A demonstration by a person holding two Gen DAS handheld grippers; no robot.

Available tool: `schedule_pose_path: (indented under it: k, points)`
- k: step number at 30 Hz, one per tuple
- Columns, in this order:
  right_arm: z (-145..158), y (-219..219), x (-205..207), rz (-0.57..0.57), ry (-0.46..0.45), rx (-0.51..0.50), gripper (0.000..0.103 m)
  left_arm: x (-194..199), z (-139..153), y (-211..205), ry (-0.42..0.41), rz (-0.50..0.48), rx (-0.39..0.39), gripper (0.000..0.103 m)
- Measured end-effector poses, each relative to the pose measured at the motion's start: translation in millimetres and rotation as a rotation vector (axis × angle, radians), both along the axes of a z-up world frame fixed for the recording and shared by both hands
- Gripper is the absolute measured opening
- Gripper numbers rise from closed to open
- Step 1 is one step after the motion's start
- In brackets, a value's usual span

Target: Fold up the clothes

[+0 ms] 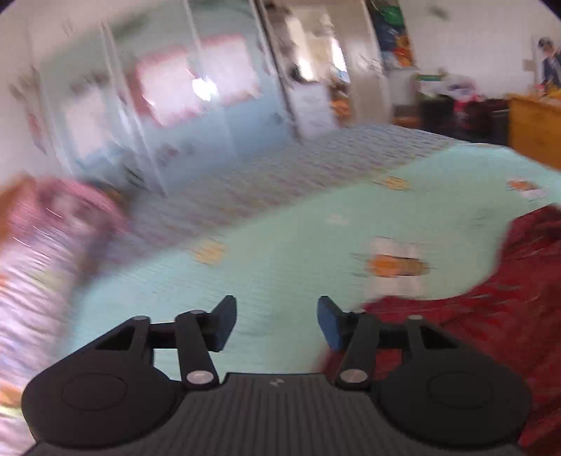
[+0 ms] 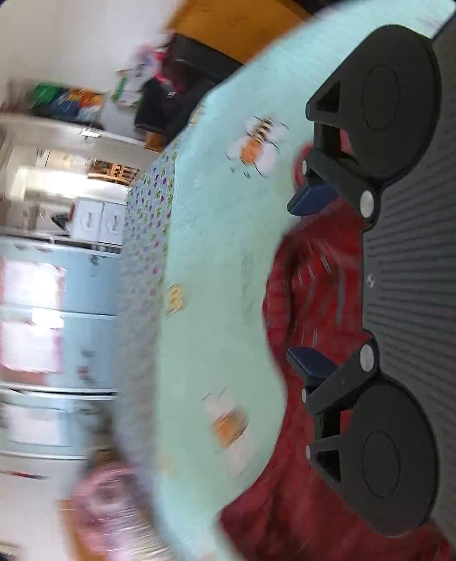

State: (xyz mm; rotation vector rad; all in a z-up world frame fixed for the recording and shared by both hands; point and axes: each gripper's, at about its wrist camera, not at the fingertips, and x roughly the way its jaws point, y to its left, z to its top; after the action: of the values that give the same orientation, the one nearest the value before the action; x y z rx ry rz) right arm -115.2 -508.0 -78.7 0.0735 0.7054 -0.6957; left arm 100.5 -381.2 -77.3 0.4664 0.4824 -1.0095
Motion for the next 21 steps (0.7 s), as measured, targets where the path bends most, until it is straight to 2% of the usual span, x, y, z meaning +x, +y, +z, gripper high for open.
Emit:
schedule_pose_path:
  k: [1, 5, 7, 9, 11, 12, 13, 14, 15, 17, 21]
  points:
    - [-9, -13, 10, 0.006, 0.041, -0.002, 0.083, -10, -15, -26, 0.075, -0.028, 0.026, 0.055]
    - [-44, -60, 44, 0.014, 0.183, 0.009, 0.083, -39, -86, -118, 0.162, -0.071, 0.221, 0.055]
    - [-58, -78, 52, 0.003, 0.213, 0.038, 0.082, -42, -117, -154, 0.225, -0.068, 0.297, 0.055]
    - [-73, -94, 60, 0.001, 0.230, 0.069, 0.082, -52, -144, -180, 0.267, -0.071, 0.337, 0.055]
    - [-87, -105, 70, 0.027, 0.261, 0.098, 0.075, -48, -161, -198, 0.301, -0.057, 0.335, 0.055]
    - [-93, -109, 74, 0.049, 0.278, 0.125, 0.051, -45, -168, -208, 0.321, -0.048, 0.331, 0.055]
    - [-100, -117, 80, 0.062, 0.291, 0.155, 0.011, -41, -172, -213, 0.337, -0.036, 0.312, 0.056]
    - [-102, -122, 85, 0.057, 0.286, 0.161, 0.003, -35, -171, -217, 0.341, -0.020, 0.287, 0.052]
    - [-103, -126, 89, 0.048, 0.275, 0.159, 0.003, -28, -168, -220, 0.339, -0.003, 0.262, 0.036]
    - [-104, -135, 97, 0.028, 0.251, 0.154, 0.003, -15, -162, -228, 0.320, 0.031, 0.220, 0.018]
    - [-52, -162, 113, -0.035, 0.148, 0.103, 0.003, 17, -120, -244, 0.205, 0.083, 0.119, 0.018]
